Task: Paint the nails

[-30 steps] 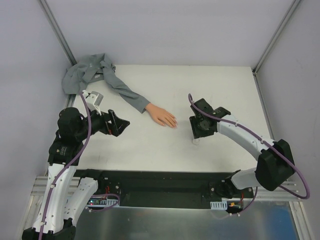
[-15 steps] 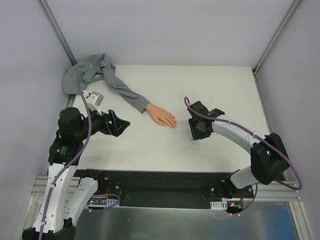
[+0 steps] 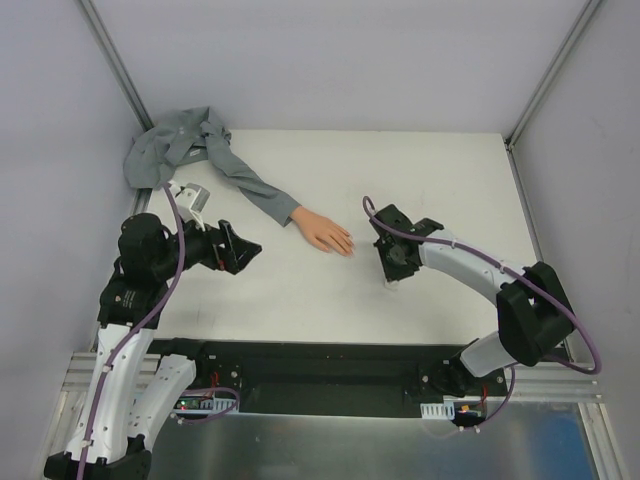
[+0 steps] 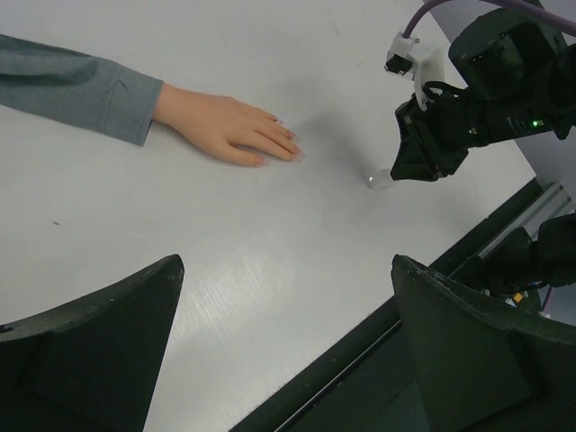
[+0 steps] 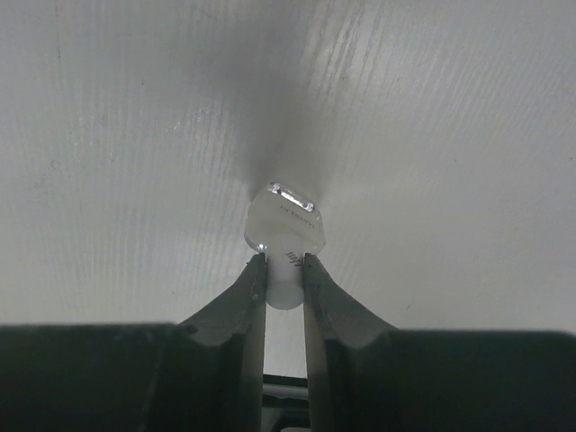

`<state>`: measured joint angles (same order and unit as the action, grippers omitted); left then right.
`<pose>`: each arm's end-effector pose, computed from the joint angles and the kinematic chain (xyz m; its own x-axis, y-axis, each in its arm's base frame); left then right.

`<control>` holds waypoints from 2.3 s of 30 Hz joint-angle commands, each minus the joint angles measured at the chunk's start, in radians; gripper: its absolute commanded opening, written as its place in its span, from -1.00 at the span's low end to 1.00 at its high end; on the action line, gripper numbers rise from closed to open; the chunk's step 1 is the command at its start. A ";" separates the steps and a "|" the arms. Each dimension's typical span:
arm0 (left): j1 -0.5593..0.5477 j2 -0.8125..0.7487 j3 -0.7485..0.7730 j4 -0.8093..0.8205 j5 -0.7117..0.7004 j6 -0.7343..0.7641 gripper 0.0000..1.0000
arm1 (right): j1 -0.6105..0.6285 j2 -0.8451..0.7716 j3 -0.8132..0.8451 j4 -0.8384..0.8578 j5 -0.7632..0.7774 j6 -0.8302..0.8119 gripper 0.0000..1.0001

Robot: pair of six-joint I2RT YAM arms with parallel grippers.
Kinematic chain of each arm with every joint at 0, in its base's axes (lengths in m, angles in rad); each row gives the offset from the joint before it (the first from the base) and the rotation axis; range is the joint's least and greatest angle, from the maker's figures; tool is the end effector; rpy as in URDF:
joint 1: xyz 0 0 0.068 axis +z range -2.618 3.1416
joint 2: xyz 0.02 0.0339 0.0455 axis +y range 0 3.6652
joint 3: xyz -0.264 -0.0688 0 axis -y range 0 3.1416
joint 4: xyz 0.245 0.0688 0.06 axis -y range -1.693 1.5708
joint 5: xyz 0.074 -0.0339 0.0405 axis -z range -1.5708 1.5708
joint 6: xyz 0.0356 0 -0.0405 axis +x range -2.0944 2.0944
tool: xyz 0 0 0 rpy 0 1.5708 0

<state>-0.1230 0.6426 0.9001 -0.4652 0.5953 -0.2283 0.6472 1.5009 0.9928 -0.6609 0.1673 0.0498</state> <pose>0.1281 -0.0360 0.3708 -0.3456 -0.1461 -0.9269 0.5831 0.7406 -0.3341 0.2329 0.1686 0.2097 -0.7603 -0.5131 -0.3982 -0.5054 0.8525 -0.1336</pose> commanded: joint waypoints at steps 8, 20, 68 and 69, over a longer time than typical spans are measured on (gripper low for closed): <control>0.003 0.109 -0.088 0.118 0.282 -0.055 0.79 | 0.058 -0.108 0.153 -0.092 -0.156 0.022 -0.98; -0.265 0.169 -0.182 0.410 0.296 0.018 0.61 | 0.207 -0.097 0.362 -0.112 -0.341 0.094 -0.99; -0.441 0.126 -0.294 0.473 0.282 0.256 0.21 | 0.322 -0.079 0.455 0.044 -0.591 0.242 -0.98; -0.441 0.126 -0.294 0.471 0.281 0.257 0.22 | 0.321 -0.080 0.458 0.043 -0.589 0.243 -0.99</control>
<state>-0.5571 0.7876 0.6102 -0.0078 0.8612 -0.0029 0.9619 1.4719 1.4151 -0.6182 -0.4252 0.2844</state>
